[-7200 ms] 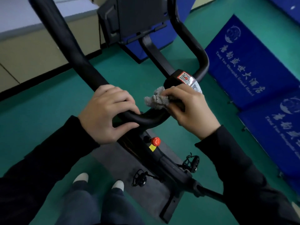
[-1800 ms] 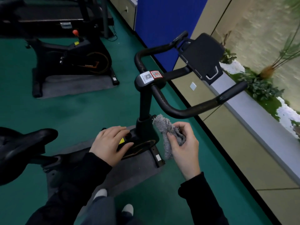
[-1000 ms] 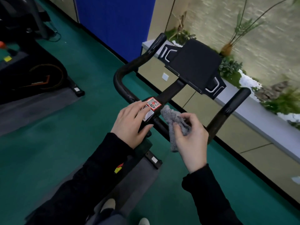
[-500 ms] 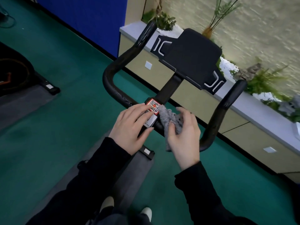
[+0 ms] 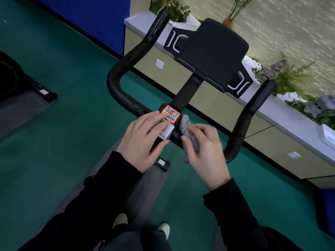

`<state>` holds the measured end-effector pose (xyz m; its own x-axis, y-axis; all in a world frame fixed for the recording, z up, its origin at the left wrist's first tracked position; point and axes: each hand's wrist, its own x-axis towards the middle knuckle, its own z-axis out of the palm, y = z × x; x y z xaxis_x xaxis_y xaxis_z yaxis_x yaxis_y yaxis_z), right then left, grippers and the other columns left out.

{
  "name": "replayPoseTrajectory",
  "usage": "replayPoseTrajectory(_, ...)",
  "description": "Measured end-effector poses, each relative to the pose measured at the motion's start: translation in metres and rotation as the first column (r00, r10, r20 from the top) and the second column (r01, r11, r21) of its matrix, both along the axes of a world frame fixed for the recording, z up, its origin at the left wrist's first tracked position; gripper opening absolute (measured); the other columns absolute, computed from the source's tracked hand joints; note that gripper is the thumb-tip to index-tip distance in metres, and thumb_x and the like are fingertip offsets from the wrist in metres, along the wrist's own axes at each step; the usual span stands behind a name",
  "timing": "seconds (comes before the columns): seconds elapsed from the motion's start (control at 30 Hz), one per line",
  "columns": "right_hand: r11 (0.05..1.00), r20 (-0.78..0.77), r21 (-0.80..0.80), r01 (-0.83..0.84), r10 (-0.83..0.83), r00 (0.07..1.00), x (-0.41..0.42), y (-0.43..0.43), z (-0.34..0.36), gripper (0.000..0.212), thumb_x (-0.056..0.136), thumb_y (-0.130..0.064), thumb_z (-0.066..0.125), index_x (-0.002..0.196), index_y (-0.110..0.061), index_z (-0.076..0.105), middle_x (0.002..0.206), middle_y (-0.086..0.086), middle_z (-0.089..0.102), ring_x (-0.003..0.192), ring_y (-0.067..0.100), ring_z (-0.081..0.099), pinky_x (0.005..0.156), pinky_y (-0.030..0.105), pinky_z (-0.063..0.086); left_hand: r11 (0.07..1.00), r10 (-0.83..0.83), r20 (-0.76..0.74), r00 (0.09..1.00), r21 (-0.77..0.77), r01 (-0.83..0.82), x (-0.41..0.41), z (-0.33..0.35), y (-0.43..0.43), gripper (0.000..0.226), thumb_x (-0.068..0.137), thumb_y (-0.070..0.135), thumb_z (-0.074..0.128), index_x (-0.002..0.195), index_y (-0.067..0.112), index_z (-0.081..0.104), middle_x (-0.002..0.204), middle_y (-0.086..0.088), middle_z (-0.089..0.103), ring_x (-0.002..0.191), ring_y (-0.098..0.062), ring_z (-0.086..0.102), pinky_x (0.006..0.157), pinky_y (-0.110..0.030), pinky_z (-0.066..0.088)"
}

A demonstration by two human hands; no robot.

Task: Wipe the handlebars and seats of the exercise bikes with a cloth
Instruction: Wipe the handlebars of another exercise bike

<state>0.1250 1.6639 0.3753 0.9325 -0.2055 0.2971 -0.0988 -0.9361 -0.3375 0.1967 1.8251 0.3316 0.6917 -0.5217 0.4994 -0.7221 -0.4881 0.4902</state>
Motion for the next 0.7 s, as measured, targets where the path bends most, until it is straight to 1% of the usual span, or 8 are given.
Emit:
replayPoseTrajectory(0.1, 1.000, 0.000, -0.002, 0.006, -0.006, 1.000, -0.001, 0.001, 0.000, 0.028, 0.084, -0.008, 0.069, 0.111, 0.001, 0.067, 0.099, 0.015, 0.061, 0.095, 0.032, 0.055, 0.087, 0.024, 0.035, 1.000, 0.002, 0.018, 1.000, -0.008, -0.002, 0.000, -0.002, 0.000, 0.041, 0.087, 0.029, 0.056, 0.123, 0.009, 0.059, 0.135, -0.004, 0.052, 0.127, -0.021, 0.042, 0.091, -0.038, 0.041)
replayPoseTrajectory(0.2, 0.998, 0.045, 0.018, 0.060, -0.061, 0.997, -0.011, -0.002, -0.001, 0.026, 0.080, -0.003, 0.072, 0.106, 0.000, 0.069, 0.092, 0.014, 0.061, 0.088, 0.033, 0.057, 0.083, 0.025, 0.037, 1.000, 0.001, 0.034, 0.999, -0.014, -0.001, 0.001, -0.002, 0.001, 0.041, 0.087, 0.030, 0.056, 0.123, 0.010, 0.059, 0.135, -0.004, 0.052, 0.126, -0.020, 0.041, 0.090, -0.036, 0.039)
replayPoseTrajectory(0.27, 0.990, 0.090, 0.050, 0.132, -0.136, 0.987, -0.020, -0.002, -0.001, 0.026, 0.080, -0.003, 0.073, 0.105, 0.000, 0.070, 0.090, 0.014, 0.061, 0.085, 0.032, 0.059, 0.081, 0.030, 0.044, 1.000, 0.001, 0.030, 1.000, -0.012, -0.001, 0.002, -0.003, 0.001, 0.041, 0.088, 0.031, 0.054, 0.123, 0.010, 0.058, 0.135, -0.003, 0.052, 0.127, -0.019, 0.041, 0.091, -0.033, 0.036)
replayPoseTrajectory(0.33, 0.982, 0.155, 0.092, 0.166, -0.179, 0.971, -0.019, 0.005, -0.003, 0.025, 0.080, -0.003, 0.072, 0.105, -0.001, 0.070, 0.090, 0.015, 0.062, 0.083, 0.032, 0.061, 0.078, 0.037, 0.050, 1.000, 0.003, 0.022, 1.000, -0.010, -0.003, 0.002, -0.003, 0.001, 0.042, 0.088, 0.032, 0.054, 0.124, 0.010, 0.059, 0.135, -0.003, 0.052, 0.127, -0.020, 0.041, 0.092, -0.033, 0.035)
replayPoseTrajectory(0.43, 0.983, 0.217, 0.129, 0.129, -0.155, 0.964, -0.001, 0.030, -0.007, 0.025, 0.081, -0.005, 0.070, 0.106, -0.001, 0.071, 0.091, 0.017, 0.063, 0.084, 0.033, 0.063, 0.079, 0.037, 0.051, 1.000, -0.002, 0.015, 1.000, -0.013, 0.002, 0.002, -0.002, 0.001, 0.041, 0.087, 0.030, 0.055, 0.123, 0.010, 0.059, 0.135, -0.003, 0.052, 0.127, -0.021, 0.042, 0.094, -0.035, 0.037)
replayPoseTrajectory(0.57, 0.984, 0.210, 0.144, 0.108, -0.137, 0.968, 0.001, 0.036, -0.009, 0.025, 0.081, -0.005, 0.070, 0.106, -0.001, 0.071, 0.092, 0.018, 0.062, 0.085, 0.032, 0.063, 0.080, 0.039, 0.052, 1.000, -0.004, 0.023, 1.000, -0.001, 0.004, 0.003, -0.001, 0.002, 0.042, 0.088, 0.033, 0.055, 0.123, 0.011, 0.059, 0.136, -0.002, 0.052, 0.128, -0.019, 0.041, 0.096, -0.034, 0.034)
replayPoseTrajectory(0.63, 0.983, 0.215, 0.130, 0.127, -0.152, 0.965, -0.008, 0.026, -0.009, 0.023, 0.081, -0.003, 0.071, 0.104, 0.000, 0.071, 0.092, 0.018, 0.062, 0.085, 0.032, 0.063, 0.080, 0.041, 0.052, 1.000, -0.003, 0.023, 1.000, -0.005, 0.003, 0.002, -0.002, 0.002, 0.042, 0.088, 0.033, 0.055, 0.124, 0.011, 0.059, 0.136, -0.002, 0.052, 0.128, -0.018, 0.041, 0.097, -0.034, 0.033)
replayPoseTrajectory(0.7, 0.979, 0.228, 0.134, 0.157, -0.184, 0.956, -0.010, 0.025, -0.008, 0.023, 0.080, -0.002, 0.072, 0.103, -0.001, 0.071, 0.092, 0.018, 0.063, 0.085, 0.031, 0.063, 0.080, 0.040, 0.052, 1.000, 0.002, 0.012, 1.000, -0.014, -0.001, 0.002, -0.003, 0.002, 0.042, 0.088, 0.033, 0.055, 0.124, 0.011, 0.059, 0.136, -0.001, 0.052, 0.128, -0.018, 0.041, 0.097, -0.033, 0.033)
